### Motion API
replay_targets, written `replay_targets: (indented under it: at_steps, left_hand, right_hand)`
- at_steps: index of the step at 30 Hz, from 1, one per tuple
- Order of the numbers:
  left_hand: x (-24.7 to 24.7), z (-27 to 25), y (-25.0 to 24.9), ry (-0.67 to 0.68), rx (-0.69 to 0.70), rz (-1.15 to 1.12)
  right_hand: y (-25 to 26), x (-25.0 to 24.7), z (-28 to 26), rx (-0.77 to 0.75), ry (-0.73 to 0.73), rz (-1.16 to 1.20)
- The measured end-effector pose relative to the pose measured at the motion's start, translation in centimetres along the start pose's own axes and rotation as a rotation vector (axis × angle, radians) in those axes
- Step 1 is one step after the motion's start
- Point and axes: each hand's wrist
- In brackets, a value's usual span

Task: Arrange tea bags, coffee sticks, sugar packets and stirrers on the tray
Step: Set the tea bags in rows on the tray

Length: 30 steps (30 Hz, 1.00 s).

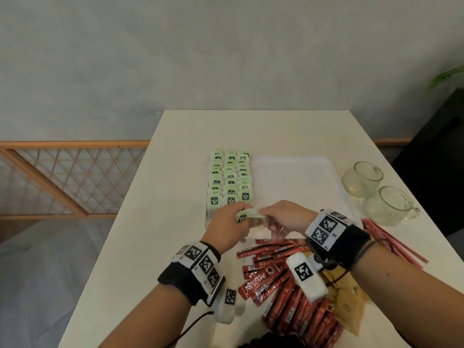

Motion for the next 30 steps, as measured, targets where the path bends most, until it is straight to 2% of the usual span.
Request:
replay_targets:
  at_steps: [3,5,8,12,16,24,30]
  left_hand:
    - [-0.6,0.0,0.1,0.029,-0.095,-0.075]
    - [-1.0,0.0,0.2,0.039,-0.135,-0.110]
    - [-1.3,0.0,0.3,0.082,-0.176,-0.136]
    - [-2.3,0.0,0.7,0.162,-0.268,-0.220]
    - [-4.5,0.3,1.8,0.103,-0.330,-0.307]
    - [-7.0,0.6,2.9,-0.051,-0.323,-0.444]
    - [-6.2,0.6,2.8,-0.003,-0.300,-0.497]
  right_hand:
    - [-0.6,-0.4,-0.5,-0.204,-0.137,-0.193]
    - [-0.8,-0.4,-0.9,-0.333,-0.130,-0.162]
    - [-1.2,0.1,-0.7,-0.417,-0.118,-0.130]
    - [-2.1,0.7,0.8,-0.345,-0.201,-0.200]
    - [-2.5,0.5,2.6,-0.231,-0.283,-0.224]
    - [-1.9,0.7,4.5,-0.283,-0.324,-0.253]
    - [-2.0,0.9,4.8,-0.299,-0.363,-0.256]
Point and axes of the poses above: each hand's wrist, its own z-axis towards the middle knuckle, its own x-axis out of the palm, y = z × x, and after that the axes turned 15 degrees about -x, right-handed
